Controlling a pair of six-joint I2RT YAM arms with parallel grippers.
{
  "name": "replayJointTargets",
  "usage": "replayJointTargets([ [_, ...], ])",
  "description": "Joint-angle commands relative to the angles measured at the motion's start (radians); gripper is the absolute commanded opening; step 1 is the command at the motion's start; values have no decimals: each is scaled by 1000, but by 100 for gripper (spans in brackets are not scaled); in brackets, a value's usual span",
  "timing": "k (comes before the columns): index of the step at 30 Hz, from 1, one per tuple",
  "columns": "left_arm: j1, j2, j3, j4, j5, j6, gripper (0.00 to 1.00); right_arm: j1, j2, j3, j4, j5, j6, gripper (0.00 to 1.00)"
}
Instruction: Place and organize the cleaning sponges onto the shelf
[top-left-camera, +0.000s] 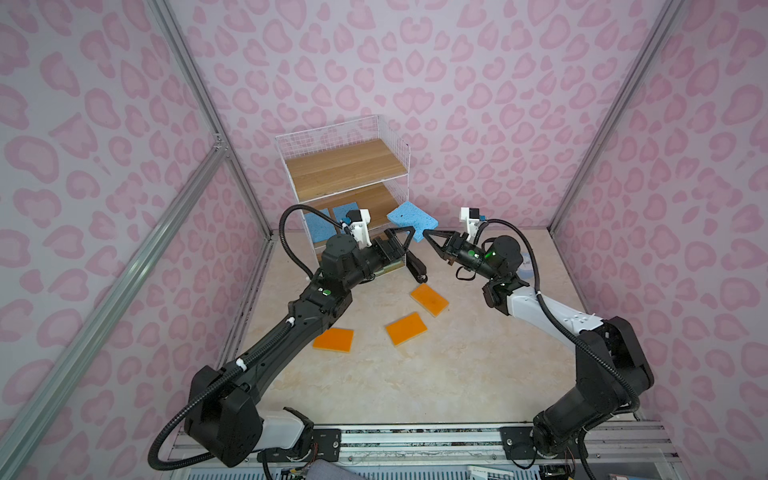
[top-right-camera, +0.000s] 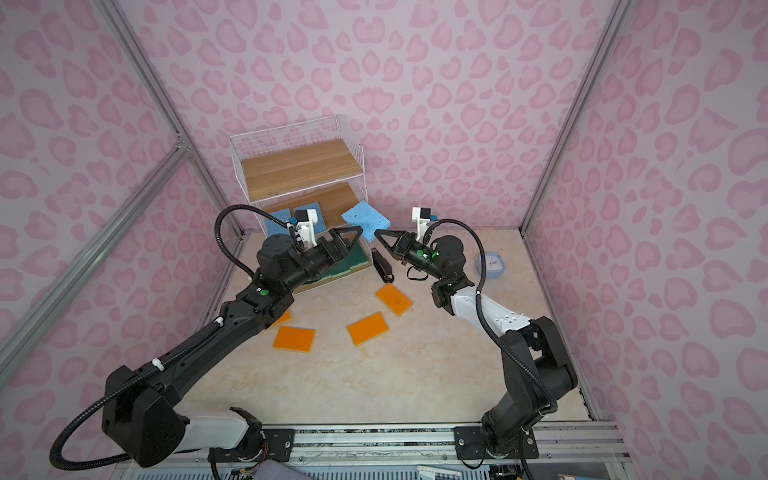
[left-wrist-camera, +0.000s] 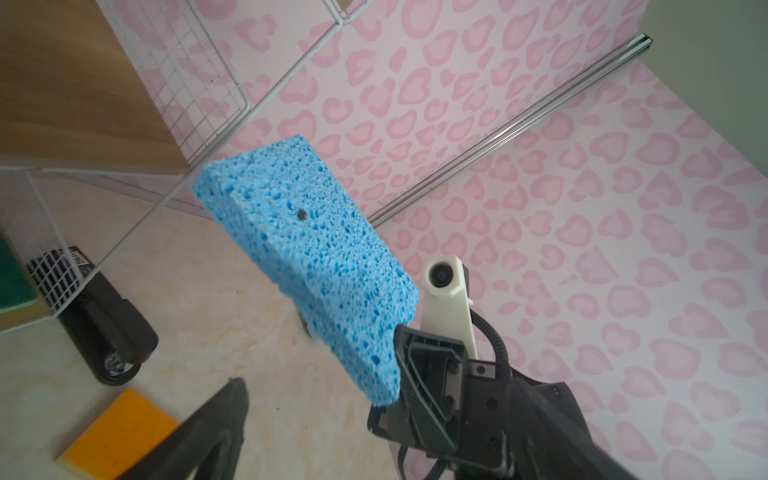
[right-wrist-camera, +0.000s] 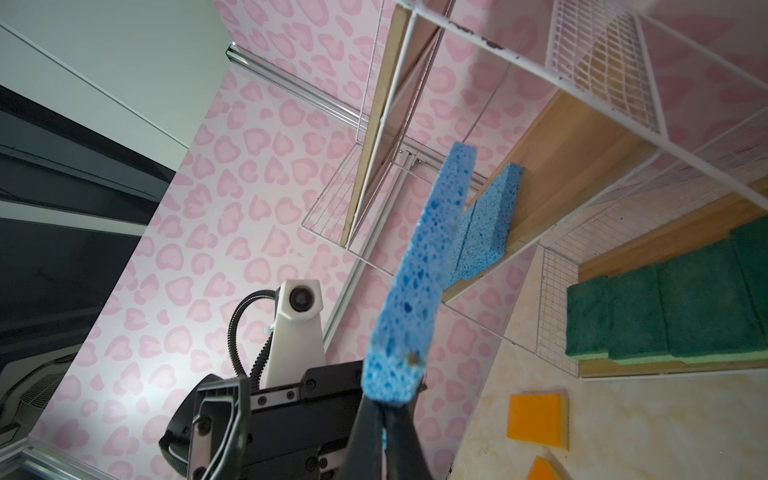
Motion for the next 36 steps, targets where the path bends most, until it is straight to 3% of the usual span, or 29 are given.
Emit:
replayJointTargets([
  [1, -2, -112, -113, -72, -66, 63, 98, 12, 24, 33, -28, 17, -45, 1],
  [10, 1, -434, -304, -440, -214, 168, 97, 97, 127, 227, -240, 106, -201, 0],
  [20, 2, -707, -498, -633, -250, 192, 97, 137, 321, 436, -217, 185, -184, 0],
  [36, 2, -740, -542, -692, -224, 182, 97, 148, 542, 688, -347, 250, -187, 0],
])
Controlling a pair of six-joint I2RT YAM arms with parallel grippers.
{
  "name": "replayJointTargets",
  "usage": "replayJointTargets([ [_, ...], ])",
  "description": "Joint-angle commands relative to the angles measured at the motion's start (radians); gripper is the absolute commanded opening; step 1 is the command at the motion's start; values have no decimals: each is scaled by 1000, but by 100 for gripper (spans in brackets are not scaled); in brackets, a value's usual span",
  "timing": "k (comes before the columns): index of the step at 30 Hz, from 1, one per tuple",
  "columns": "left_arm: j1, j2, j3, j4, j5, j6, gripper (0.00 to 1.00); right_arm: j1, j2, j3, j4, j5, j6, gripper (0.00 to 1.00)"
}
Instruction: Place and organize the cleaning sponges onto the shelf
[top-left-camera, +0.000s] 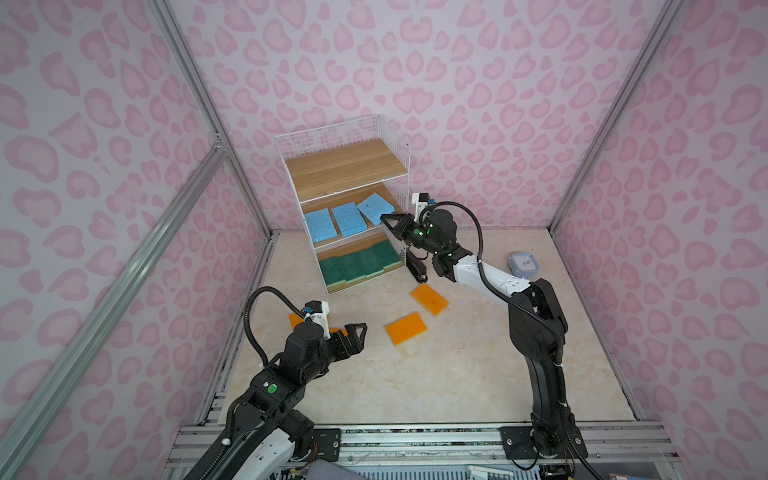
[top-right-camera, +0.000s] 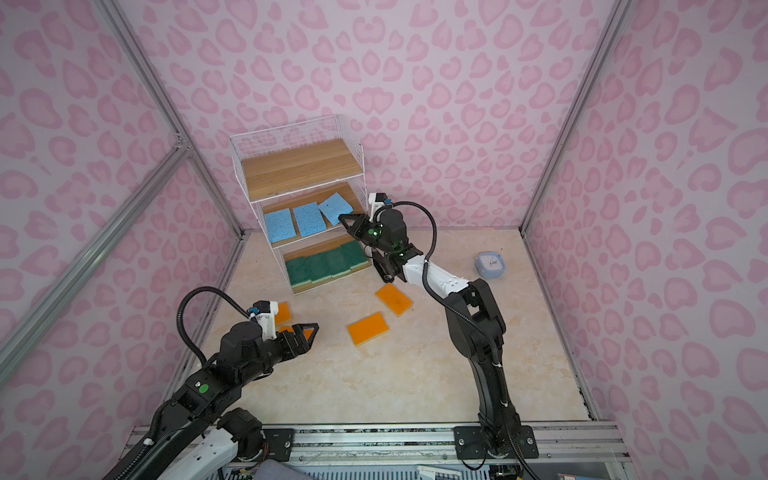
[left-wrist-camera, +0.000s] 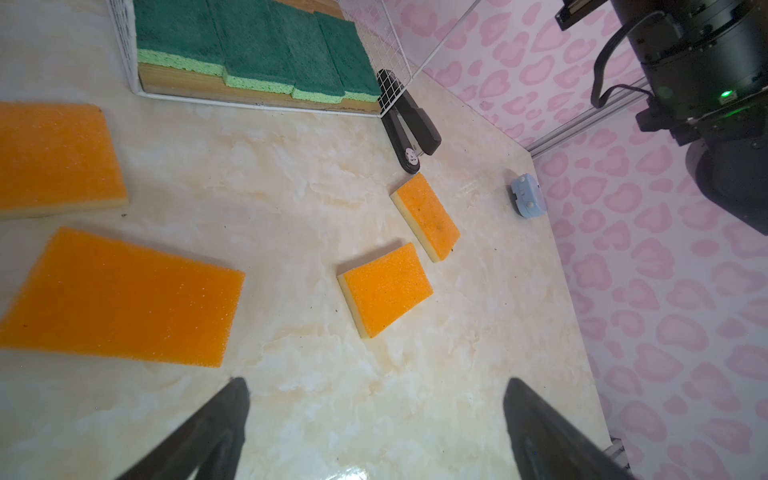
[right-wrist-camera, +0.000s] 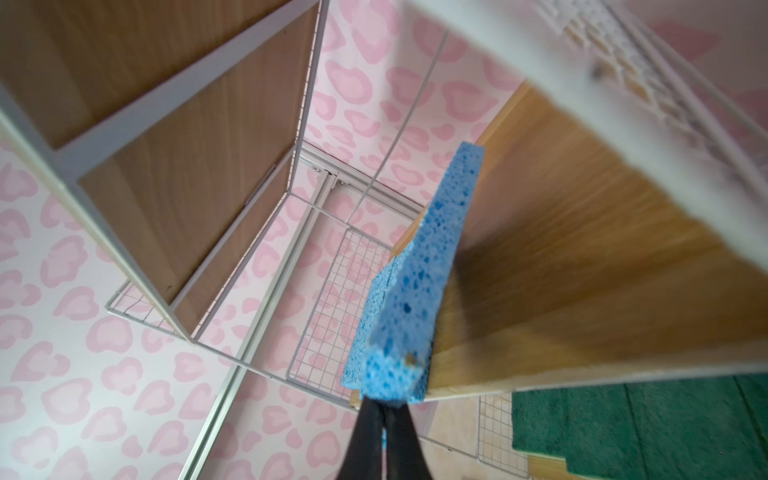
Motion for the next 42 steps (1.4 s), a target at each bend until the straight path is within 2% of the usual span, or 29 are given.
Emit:
replayJointTargets([
  [1, 1, 3, -6, 0, 14, 9, 96, 4, 27, 29, -23, 27, -8, 0],
  [9, 1, 0, -11, -11, 18, -4, 97, 10, 57, 76, -80, 60, -17, 0],
  [20, 1, 23, -3, -5, 31, -20, 97, 18, 99, 112, -63, 8, 29, 0],
  [27, 2, 10, 14, -29, 13, -25, 97, 44, 97, 115, -82, 8, 15, 2],
  [29, 2, 6, 22, -38, 8, -23, 97, 46, 97, 118, -87, 8, 14, 8],
  [33, 2, -7, 30, -48, -2, -24, 97, 47, 77, 92, -88, 10, 5, 42],
  [35, 2, -7, 39, -57, -10, -24, 97, 46, 58, 71, -92, 13, -5, 53],
  [38, 2, -2, 62, -77, -27, -11, 97, 46, 21, 33, -91, 17, -20, 62],
  [42, 2, 4, 122, -113, -82, 18, 97, 46, -38, -31, -93, 11, -43, 67],
])
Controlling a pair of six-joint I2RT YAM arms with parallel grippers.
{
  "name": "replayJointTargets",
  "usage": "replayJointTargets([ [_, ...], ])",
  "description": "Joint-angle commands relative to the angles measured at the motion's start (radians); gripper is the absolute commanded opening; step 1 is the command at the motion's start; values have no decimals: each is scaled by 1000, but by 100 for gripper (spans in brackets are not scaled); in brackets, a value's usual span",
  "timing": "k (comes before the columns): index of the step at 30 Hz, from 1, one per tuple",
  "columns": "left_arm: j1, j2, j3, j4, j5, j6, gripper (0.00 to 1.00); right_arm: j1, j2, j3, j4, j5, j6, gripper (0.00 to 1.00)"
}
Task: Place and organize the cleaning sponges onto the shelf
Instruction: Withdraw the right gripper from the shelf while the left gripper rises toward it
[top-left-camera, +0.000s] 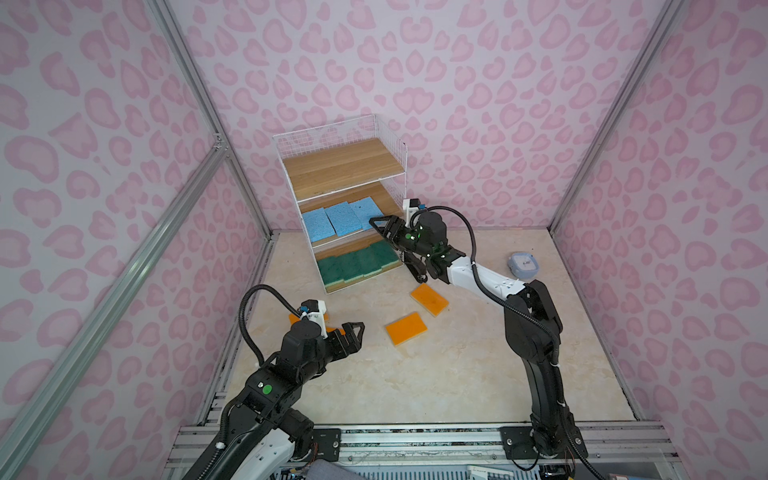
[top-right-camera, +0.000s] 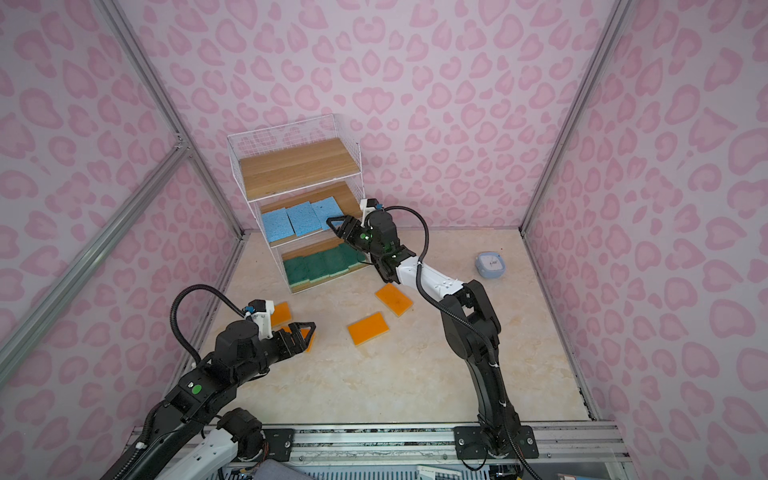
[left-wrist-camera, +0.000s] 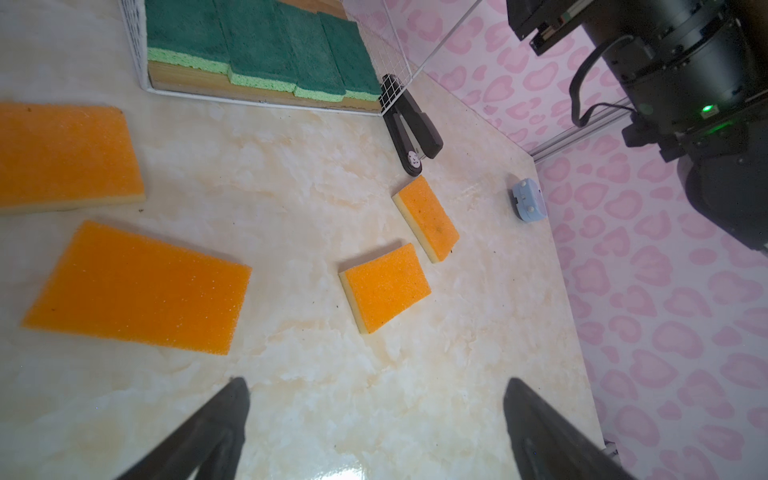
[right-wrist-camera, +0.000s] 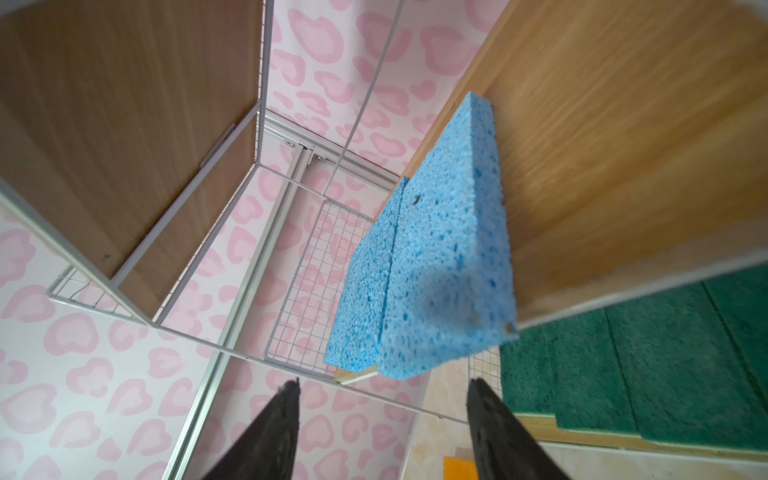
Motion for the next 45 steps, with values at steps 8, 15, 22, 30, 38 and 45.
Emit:
replayJointTargets([
  [8, 4, 80, 216, -41, -262, 150, 98, -16, -208, -177, -105, 12, -214, 53],
  [15, 13, 198, 319, -12, -492, 237, 69, -78, -336, -207, -308, 72, -465, 44],
  [22, 145, 327, 396, 120, -539, 268, 73, -130, -271, -63, -347, 111, -674, 29],
  [30, 290, 467, 479, 283, -394, 277, 82, -149, -59, 255, -416, 32, -721, 47],
  [38, 355, 582, 556, 380, -251, 332, 84, -150, 103, 483, -446, -9, -709, 47],
  [45, 388, 659, 628, 404, -252, 349, 77, -153, 157, 567, -434, -47, -689, 39],
])
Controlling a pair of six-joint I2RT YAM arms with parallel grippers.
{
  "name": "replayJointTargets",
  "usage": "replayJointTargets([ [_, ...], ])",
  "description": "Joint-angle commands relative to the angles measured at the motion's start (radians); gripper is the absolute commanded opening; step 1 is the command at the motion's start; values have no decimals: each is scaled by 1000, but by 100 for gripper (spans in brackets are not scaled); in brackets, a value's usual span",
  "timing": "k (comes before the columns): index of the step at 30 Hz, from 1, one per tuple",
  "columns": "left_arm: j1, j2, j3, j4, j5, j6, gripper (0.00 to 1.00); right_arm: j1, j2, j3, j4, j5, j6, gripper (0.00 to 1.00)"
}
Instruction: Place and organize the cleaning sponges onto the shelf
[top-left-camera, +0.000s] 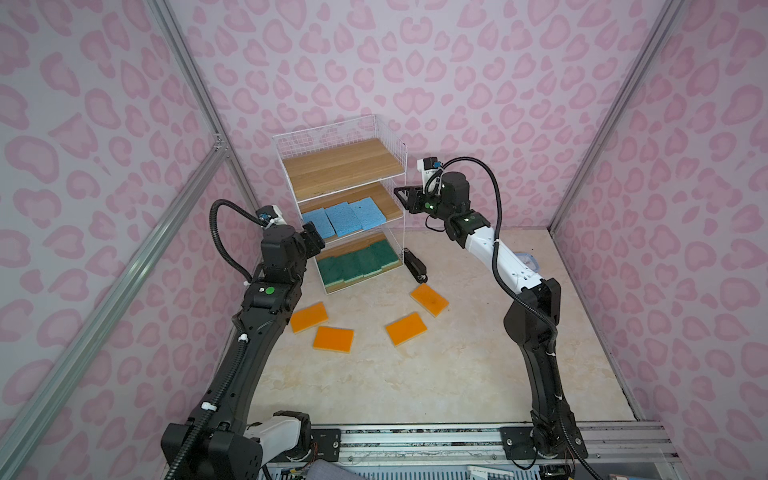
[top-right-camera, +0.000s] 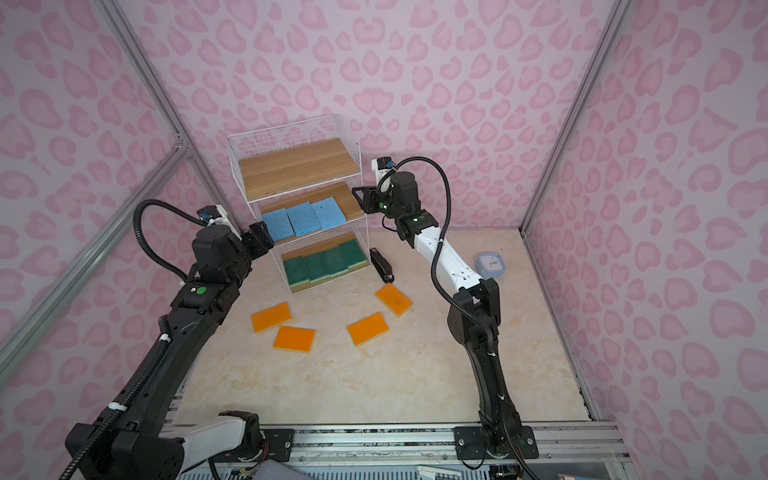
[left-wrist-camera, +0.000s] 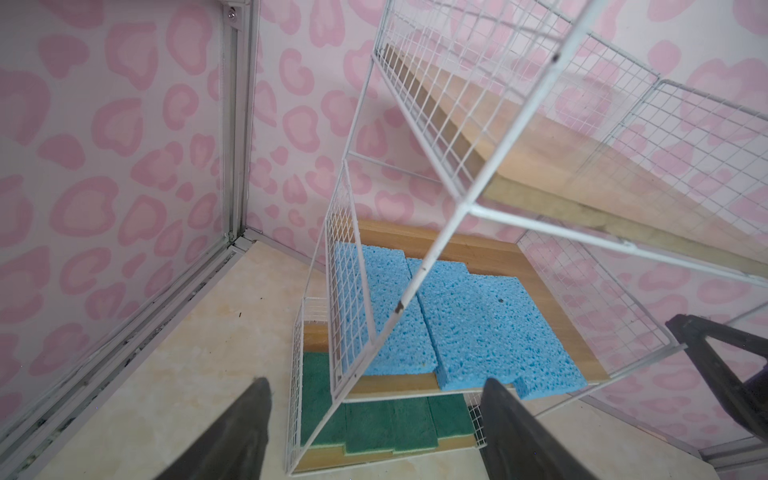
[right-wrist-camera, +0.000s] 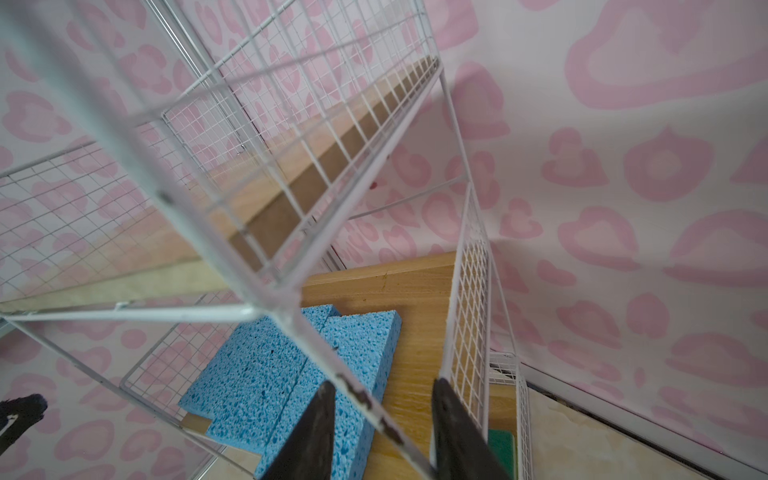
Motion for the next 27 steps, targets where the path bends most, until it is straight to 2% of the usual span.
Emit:
replayJointTargets([
  [1, 7, 28, 36, 66, 12, 26, 75, 0, 10, 20, 24, -38, 10, 38],
  [6, 8, 91, 91, 68, 17, 50, 61, -3, 10, 23, 33, -55, 5, 32],
  [15, 9, 105, 109, 82, 24, 64, 35, -5, 33, 51, 45, -108, 21, 21],
  [17, 9, 104, 113, 78, 27, 66, 26, -3, 37, 55, 50, -111, 28, 19],
  [19, 9, 104, 115, 70, 30, 66, 11, -2, 36, 55, 51, -111, 29, 17],
  [20, 8, 102, 114, 69, 33, 66, 8, -1, 35, 55, 50, -108, 29, 15],
  [27, 8, 81, 113, 64, 42, 66, 4, 9, 21, 45, 42, -104, 33, 10],
])
